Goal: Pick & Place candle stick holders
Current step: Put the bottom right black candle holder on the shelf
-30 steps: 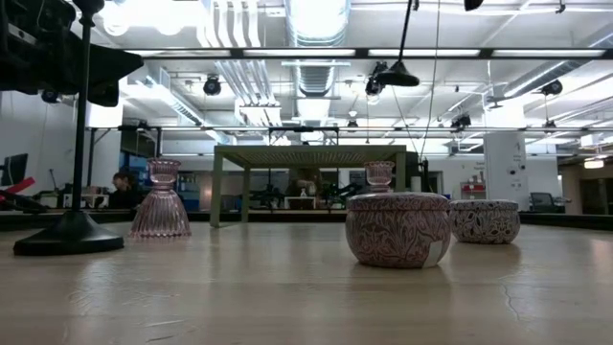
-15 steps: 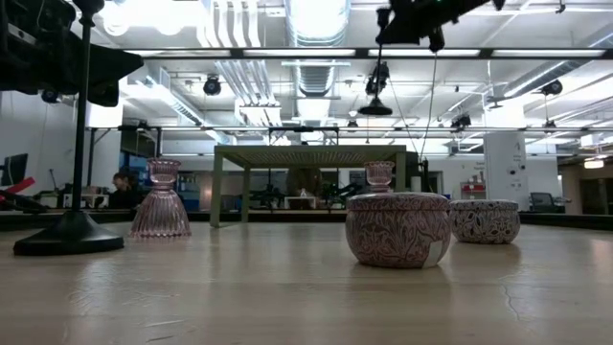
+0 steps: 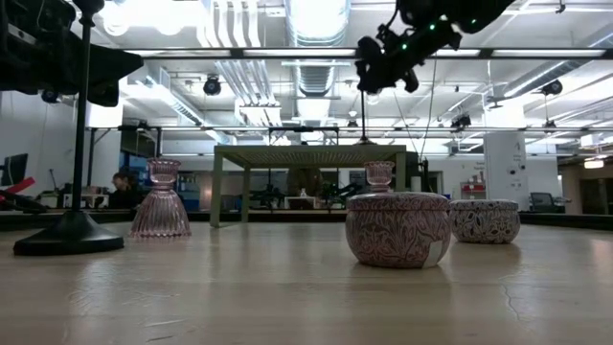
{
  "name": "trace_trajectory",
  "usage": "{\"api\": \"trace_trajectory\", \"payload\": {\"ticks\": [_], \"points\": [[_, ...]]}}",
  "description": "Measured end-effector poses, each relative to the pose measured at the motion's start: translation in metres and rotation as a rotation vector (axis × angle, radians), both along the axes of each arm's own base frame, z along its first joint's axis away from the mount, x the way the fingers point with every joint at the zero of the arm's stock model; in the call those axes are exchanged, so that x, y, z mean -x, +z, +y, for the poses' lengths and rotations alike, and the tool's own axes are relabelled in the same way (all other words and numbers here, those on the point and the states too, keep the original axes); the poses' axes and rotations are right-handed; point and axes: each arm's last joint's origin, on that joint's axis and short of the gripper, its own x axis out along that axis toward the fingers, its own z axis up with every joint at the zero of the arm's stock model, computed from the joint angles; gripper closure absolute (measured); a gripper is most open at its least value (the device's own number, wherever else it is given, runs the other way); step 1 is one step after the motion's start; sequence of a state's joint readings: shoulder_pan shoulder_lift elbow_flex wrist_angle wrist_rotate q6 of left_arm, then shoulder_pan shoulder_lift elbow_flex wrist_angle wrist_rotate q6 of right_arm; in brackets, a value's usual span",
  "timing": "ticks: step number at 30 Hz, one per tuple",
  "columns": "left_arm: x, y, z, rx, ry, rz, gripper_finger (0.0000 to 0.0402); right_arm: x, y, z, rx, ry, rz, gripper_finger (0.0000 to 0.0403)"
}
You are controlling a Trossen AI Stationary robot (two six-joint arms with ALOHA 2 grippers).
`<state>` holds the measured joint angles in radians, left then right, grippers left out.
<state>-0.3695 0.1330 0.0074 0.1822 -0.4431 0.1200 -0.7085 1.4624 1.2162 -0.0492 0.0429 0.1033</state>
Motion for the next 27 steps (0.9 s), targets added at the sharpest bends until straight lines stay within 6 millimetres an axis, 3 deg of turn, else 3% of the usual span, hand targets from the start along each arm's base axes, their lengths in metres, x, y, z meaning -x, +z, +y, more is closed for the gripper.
{"api": "trace_trajectory", "payload": {"ticks": [8,27], "points": [[0.0,0.0,0.0,0.0,0.0,0.001,0.0387,-0.001,-0.011,-0.016,-0.02,-0.031,0.025,0.0385],[0.0,0.0,0.0,0.0,0.0,0.001,0.0387,-0.001,-0.011,-0.017,-0.005,-0.021,0.013,0.0385]]}}
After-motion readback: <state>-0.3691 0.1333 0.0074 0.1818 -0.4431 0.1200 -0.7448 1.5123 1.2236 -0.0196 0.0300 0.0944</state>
